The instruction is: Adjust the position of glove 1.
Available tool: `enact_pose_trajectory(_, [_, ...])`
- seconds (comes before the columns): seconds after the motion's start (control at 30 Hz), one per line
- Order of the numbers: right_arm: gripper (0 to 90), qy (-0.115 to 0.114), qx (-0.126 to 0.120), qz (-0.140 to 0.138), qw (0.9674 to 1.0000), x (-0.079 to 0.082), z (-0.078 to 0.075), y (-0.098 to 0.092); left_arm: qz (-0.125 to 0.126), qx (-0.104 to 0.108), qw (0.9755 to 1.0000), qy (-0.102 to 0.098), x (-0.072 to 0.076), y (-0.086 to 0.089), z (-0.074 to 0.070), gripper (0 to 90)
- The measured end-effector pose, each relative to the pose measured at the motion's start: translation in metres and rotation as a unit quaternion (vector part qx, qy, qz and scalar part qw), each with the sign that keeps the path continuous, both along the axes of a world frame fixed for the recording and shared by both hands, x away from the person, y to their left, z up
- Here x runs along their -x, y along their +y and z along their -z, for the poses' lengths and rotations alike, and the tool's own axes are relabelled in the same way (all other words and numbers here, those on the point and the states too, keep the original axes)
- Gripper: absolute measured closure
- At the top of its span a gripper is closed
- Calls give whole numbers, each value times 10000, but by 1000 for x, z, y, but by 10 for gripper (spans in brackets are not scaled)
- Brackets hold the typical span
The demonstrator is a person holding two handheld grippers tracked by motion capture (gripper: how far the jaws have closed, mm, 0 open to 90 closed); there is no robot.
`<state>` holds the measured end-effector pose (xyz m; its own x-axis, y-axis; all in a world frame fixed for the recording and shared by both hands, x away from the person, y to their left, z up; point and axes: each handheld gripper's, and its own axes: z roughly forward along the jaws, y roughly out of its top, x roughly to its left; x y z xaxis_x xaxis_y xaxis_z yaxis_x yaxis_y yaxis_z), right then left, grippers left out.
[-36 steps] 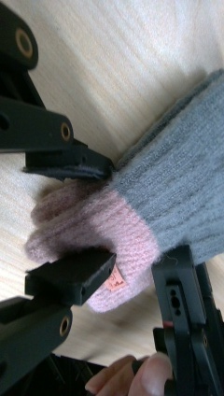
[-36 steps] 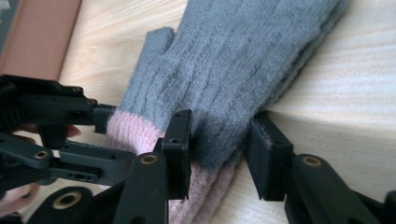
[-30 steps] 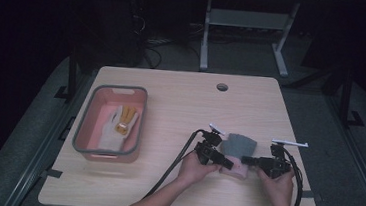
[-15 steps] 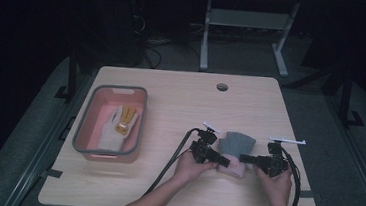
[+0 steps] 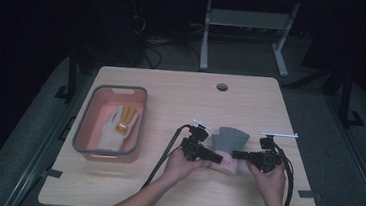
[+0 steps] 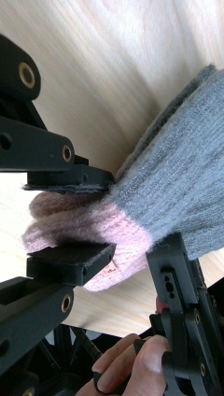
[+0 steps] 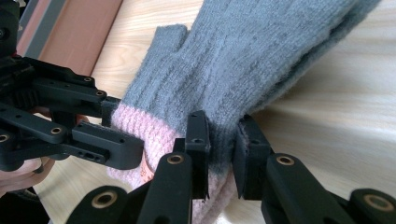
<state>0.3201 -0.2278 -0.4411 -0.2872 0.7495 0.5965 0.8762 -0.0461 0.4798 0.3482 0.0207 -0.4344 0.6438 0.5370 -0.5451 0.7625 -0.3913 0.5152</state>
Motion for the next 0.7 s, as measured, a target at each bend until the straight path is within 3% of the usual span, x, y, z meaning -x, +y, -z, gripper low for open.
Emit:
enact_pose_trajectory(0.4, [777, -98, 152, -248, 9995, -9, -22, 19, -83, 99, 9998, -154, 0, 21, -16, 657])
enact_pose_trajectory(0.7, [776, -128, 32, -396, 9991, -16, -35, 35, -131, 119, 9995, -278, 0, 42, -29, 657])
